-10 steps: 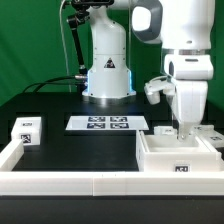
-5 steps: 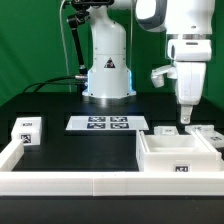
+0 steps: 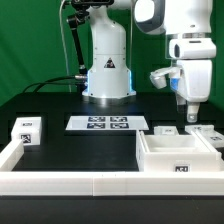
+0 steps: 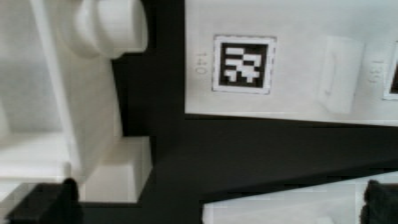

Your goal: Assemble cabinet

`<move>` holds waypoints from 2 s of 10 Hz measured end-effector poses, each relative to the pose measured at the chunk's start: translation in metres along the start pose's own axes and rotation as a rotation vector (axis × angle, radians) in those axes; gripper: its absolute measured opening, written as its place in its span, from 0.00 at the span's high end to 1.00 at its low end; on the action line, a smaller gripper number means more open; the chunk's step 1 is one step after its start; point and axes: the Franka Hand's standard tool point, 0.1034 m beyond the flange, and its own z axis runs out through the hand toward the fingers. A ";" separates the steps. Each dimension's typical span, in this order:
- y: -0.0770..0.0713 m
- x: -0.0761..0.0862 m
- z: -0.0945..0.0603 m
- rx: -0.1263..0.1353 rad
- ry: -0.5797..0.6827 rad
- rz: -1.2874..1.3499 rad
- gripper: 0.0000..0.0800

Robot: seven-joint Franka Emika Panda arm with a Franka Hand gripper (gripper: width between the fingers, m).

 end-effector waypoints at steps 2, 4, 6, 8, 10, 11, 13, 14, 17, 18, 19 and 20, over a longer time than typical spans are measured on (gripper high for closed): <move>-0.006 0.024 0.004 0.007 0.014 -0.052 0.00; -0.011 0.031 0.008 0.016 0.015 -0.049 0.00; -0.011 0.030 0.008 0.017 0.015 -0.047 0.00; -0.019 0.036 0.015 0.017 0.033 -0.052 0.00; -0.037 0.053 0.027 0.029 0.061 -0.073 0.00; -0.042 0.056 0.031 0.040 0.062 -0.078 0.00; -0.053 0.061 0.042 0.065 0.066 -0.079 0.00; -0.054 0.061 0.043 0.067 0.066 -0.079 0.00; -0.055 0.060 0.044 0.071 0.066 -0.076 0.25; -0.055 0.060 0.045 0.072 0.066 -0.076 0.25; -0.056 0.059 0.046 0.075 0.065 -0.075 0.50; -0.057 0.059 0.047 0.078 0.065 -0.074 0.67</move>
Offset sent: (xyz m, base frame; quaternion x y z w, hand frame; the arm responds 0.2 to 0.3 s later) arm 0.0000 0.0000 0.0000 0.0000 0.0000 0.0000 1.0000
